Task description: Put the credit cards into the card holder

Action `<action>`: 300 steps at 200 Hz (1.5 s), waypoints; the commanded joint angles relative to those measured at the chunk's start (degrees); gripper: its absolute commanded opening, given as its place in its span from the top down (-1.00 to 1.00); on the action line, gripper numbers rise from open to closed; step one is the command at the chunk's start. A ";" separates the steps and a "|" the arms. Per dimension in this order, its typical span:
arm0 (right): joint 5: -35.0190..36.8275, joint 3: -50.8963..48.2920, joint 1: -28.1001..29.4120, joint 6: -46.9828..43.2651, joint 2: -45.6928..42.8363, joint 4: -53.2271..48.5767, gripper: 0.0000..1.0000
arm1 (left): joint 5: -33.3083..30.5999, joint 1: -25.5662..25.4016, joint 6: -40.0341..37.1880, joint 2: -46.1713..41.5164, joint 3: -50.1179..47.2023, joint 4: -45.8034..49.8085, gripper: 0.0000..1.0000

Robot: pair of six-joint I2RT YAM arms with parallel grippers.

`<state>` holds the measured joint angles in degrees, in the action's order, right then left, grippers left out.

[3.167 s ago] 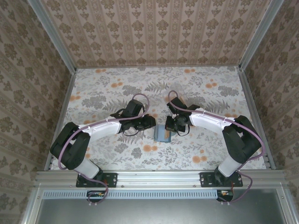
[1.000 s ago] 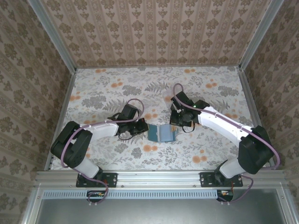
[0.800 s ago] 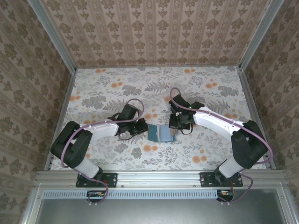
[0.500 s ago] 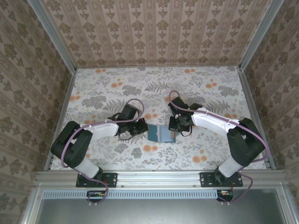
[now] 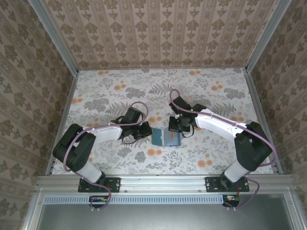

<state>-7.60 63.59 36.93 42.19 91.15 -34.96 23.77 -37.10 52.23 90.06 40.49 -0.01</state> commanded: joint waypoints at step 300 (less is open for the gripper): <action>-12.86 -8.09 -1.09 4.78 4.77 17.47 1.00 | -8.40 -3.91 -6.84 1.81 4.18 9.25 0.50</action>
<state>-17.63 58.19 36.95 46.00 98.17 -20.05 15.81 -41.17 46.68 89.93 43.92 7.11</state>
